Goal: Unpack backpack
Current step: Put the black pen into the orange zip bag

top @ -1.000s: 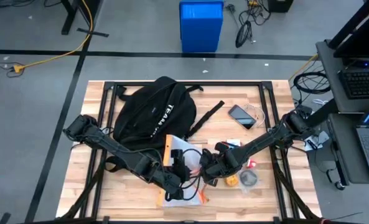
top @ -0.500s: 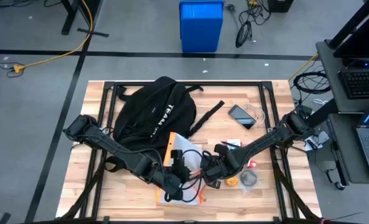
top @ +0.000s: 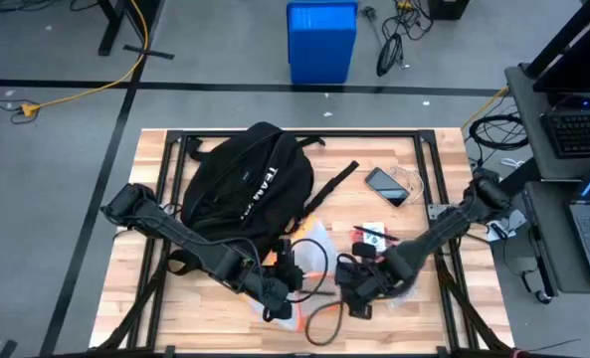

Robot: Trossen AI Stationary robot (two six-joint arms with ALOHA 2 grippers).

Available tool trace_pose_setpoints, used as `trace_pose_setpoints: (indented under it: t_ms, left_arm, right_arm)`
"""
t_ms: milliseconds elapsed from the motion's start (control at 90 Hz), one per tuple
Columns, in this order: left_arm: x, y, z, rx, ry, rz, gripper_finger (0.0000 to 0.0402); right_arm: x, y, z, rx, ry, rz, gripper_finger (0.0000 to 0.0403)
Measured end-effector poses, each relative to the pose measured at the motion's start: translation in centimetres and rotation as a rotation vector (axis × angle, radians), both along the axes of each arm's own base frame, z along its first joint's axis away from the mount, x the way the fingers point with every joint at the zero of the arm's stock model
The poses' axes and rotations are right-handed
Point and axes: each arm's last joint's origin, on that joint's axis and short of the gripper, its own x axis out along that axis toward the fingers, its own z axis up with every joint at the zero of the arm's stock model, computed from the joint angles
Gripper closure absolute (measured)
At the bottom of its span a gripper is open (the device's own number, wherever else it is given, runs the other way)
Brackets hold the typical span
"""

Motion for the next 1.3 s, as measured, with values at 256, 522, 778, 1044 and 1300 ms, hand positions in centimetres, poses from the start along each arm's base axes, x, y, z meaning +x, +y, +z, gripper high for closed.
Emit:
trace_pose_setpoints:
  t_ms: [256, 522, 778, 1044, 1300]
  left_arm:
    - [0.2, 0.1, -0.2, -0.038, -0.004, 0.039, 0.0402]
    - [1.3, 0.9, -2.1, 0.001, 0.050, 0.075, 0.0402]
    - [1.8, 1.8, -2.5, 0.008, 0.061, 0.104, 0.0402]
    - [1.7, 1.7, -2.5, -0.009, 0.061, 0.117, 0.0402]
    - [1.7, 1.7, -2.5, -0.008, 0.062, 0.117, 0.0402]
  right_arm:
    - [-2.4, 0.3, 0.2, -0.166, 0.074, 0.044, 0.0374]
    - [-3.5, 0.3, 0.1, -0.256, 0.118, 0.039, 0.0374]
    - [-5.2, -1.7, -1.0, -0.510, 0.175, -0.105, 0.0373]
    - [-8.6, -4.5, -2.9, -0.494, 0.180, -0.117, 0.0371]
    - [-14.4, -9.0, -1.9, -0.258, -0.044, -0.192, 0.0371]
